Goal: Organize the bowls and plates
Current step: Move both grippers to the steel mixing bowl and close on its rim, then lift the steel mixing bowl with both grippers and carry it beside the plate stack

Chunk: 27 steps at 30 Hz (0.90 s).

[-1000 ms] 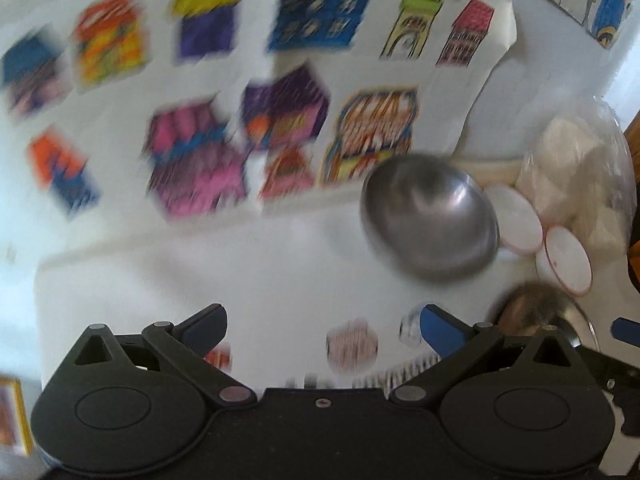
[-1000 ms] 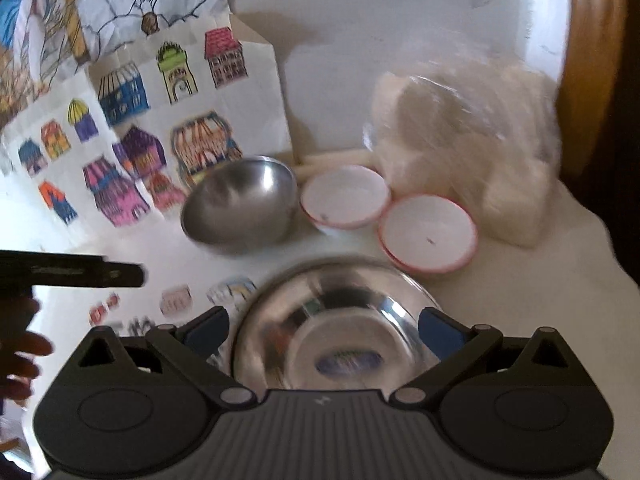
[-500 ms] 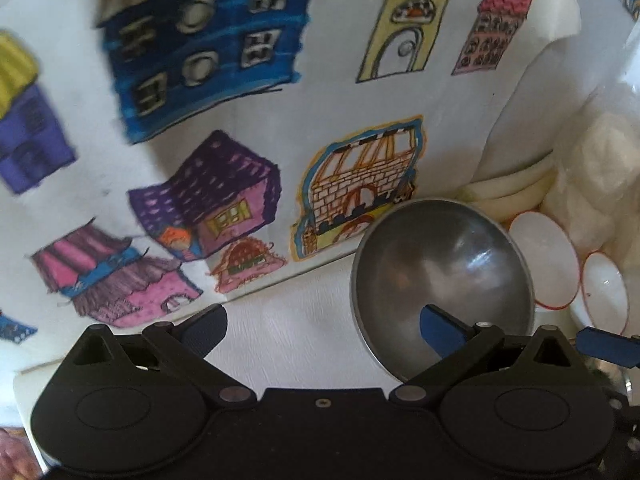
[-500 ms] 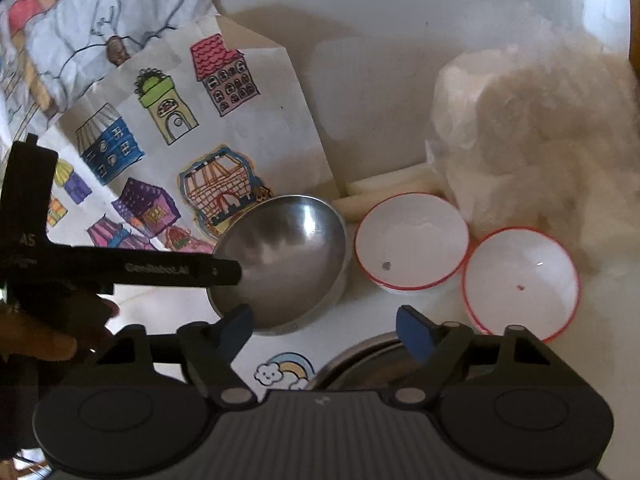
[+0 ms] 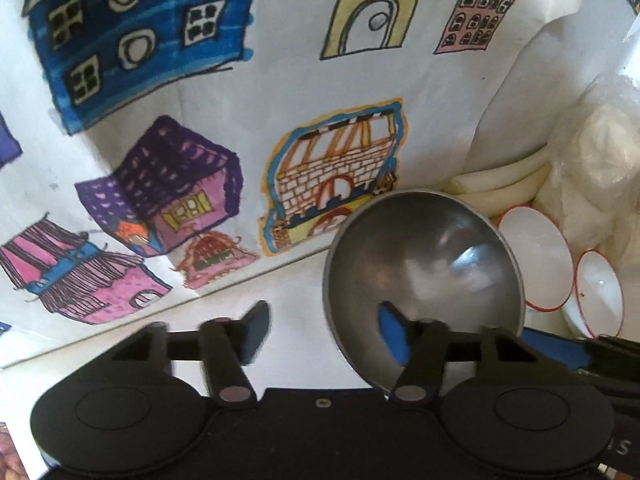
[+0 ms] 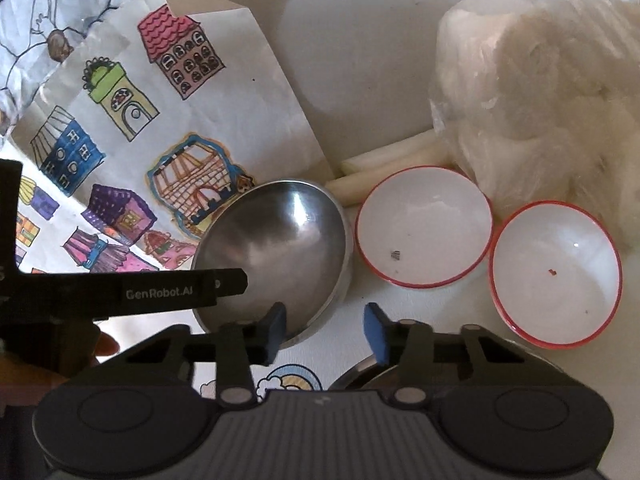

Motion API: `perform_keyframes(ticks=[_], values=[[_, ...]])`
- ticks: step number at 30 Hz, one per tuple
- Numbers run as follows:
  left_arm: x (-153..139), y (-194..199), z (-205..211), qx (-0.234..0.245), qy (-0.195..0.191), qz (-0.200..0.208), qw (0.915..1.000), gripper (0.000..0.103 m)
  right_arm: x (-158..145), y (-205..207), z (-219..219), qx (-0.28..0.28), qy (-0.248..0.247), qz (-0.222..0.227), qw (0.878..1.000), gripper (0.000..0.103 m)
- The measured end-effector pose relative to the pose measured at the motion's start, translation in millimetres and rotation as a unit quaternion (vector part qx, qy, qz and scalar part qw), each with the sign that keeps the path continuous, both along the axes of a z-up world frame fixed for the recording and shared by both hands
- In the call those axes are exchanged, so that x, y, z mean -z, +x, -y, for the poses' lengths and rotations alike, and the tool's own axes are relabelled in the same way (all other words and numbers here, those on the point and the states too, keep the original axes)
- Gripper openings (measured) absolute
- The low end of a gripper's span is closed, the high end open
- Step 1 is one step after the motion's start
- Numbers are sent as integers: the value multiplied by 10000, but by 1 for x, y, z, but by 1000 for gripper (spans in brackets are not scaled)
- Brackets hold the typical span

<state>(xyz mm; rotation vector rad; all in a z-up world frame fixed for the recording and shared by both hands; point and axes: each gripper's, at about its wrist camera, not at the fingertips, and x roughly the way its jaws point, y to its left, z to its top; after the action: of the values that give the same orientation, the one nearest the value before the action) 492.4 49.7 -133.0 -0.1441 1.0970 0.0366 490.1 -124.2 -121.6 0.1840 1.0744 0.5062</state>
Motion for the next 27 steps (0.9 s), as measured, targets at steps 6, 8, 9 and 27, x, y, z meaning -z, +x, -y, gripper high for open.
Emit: perform_keyframes(ticks=[6,8,9,27], values=[[5,-6,-5,8,-370,27,9993,26,3,4,-3,-8,94,-76,9999,28],[6,-9,-5,-8,-374,53,9993,23,4,5,-3,-9,105,-88,9999,27],[6,-11,-7,-35,-391,50,9992,18,4,5,-2,-8,103,-92,9999,27],[-35,-90,1,-104,-566,452,9973,15,-39,-56,26,-440,45,290,9986,26]])
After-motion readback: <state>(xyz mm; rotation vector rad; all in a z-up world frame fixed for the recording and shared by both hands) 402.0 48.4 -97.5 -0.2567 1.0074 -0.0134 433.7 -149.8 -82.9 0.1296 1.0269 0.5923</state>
